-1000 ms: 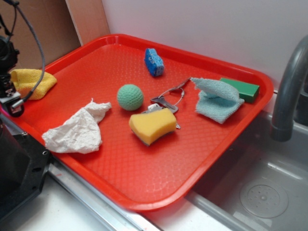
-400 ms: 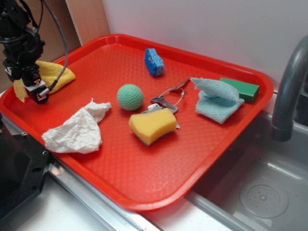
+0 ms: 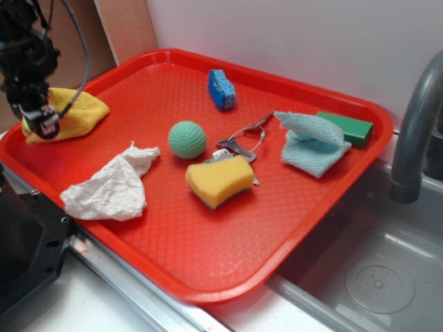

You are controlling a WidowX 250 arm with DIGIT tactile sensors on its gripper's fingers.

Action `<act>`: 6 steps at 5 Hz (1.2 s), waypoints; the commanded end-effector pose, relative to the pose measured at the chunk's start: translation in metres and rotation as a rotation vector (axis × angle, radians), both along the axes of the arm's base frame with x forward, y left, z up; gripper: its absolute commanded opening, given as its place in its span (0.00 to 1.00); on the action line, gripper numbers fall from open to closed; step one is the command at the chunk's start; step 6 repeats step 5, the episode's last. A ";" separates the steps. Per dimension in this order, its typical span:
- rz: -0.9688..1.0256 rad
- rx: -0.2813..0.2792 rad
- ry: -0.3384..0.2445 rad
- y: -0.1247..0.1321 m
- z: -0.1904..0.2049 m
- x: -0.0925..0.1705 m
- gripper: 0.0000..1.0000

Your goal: Grab the yellow cloth.

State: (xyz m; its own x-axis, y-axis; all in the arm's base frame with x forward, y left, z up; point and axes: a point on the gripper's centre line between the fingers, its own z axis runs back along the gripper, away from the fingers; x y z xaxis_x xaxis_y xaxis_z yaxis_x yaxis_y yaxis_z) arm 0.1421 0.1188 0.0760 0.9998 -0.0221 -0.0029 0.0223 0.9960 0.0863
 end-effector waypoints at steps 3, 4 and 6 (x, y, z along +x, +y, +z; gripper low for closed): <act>0.073 -0.098 -0.117 -0.014 0.144 -0.002 0.00; 0.105 -0.080 -0.123 -0.015 0.159 -0.002 0.00; 0.117 -0.087 -0.120 -0.009 0.153 0.000 0.00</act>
